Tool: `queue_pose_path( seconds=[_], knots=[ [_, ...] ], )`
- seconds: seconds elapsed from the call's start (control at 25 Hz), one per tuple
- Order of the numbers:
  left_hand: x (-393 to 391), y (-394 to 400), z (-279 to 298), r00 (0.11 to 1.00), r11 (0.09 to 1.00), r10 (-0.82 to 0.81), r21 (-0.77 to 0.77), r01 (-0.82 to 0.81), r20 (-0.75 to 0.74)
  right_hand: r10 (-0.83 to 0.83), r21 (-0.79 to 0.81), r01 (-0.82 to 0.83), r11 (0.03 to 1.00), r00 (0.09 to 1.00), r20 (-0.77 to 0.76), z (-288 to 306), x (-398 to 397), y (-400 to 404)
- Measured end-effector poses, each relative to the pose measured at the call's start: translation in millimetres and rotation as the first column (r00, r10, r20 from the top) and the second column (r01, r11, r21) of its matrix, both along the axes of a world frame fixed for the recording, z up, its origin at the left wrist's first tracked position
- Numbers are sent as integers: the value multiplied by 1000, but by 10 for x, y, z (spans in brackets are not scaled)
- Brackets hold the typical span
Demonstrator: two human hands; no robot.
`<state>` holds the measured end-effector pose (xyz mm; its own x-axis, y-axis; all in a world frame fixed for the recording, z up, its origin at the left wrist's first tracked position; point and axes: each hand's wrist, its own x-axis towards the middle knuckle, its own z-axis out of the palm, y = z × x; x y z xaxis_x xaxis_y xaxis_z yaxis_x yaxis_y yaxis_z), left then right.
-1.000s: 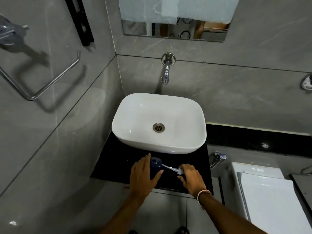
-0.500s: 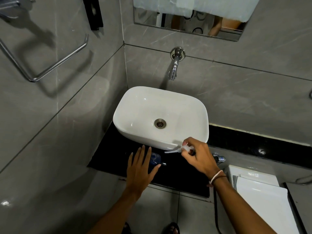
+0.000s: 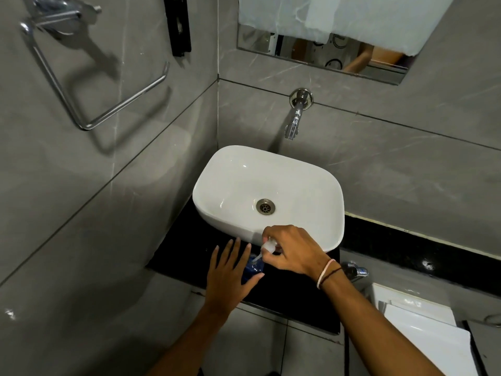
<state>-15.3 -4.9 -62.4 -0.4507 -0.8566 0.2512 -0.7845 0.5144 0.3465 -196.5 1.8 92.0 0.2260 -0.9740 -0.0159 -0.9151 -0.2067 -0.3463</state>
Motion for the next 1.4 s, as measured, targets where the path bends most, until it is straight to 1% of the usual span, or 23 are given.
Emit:
queue_pose_path(
  seconds=[0.12,0.28,0.48,0.56,0.64,0.72,0.8,0.88,0.96,1.12,1.16,1.24,1.32,1.4],
  knots=[
    [-6,8,0,1000,1000,15,17,-15,9,75,90,-70,993,996,-53,-146,95,-40],
    [7,13,-11,999,999,31,8,-31,-19,97,168,-76,983,988,-119,-353,171,-93],
    [37,23,-1,999,999,37,21,-36,-29,55,183,-41,982,996,-71,-473,167,-59],
    [31,19,8,999,998,48,30,-47,-24,61,176,-47,983,995,-74,-459,165,-72],
    [27,14,8,999,998,52,40,-51,-16,47,176,-28,984,993,-104,-417,200,-98],
    [34,17,-2,998,997,55,51,-55,-9,43,176,-13,984,985,-168,-373,268,-126],
    [35,17,-8,998,996,63,64,-62,-12,86,190,-42,981,969,-230,-347,344,-161],
    [34,17,-7,997,995,71,75,-70,-12,107,221,-49,974,961,-255,-328,393,-210],
    [34,21,3,997,994,72,85,-72,-4,85,235,-19,972,958,-273,-303,418,-246],
    [55,34,10,997,990,77,118,-75,-10,-22,204,90,975,948,-316,-348,433,-200],
    [64,37,14,997,989,75,127,-73,-13,-45,204,112,973,950,-308,-361,418,-173],
    [68,32,22,998,989,68,133,-67,-2,-80,238,130,963,975,-209,-363,344,-122],
    [58,29,26,998,989,65,130,-65,5,-39,283,70,957,993,-115,-347,269,-85],
    [52,28,25,997,990,72,125,-72,4,-12,252,44,967,992,-128,-372,256,-78]
  ],
)
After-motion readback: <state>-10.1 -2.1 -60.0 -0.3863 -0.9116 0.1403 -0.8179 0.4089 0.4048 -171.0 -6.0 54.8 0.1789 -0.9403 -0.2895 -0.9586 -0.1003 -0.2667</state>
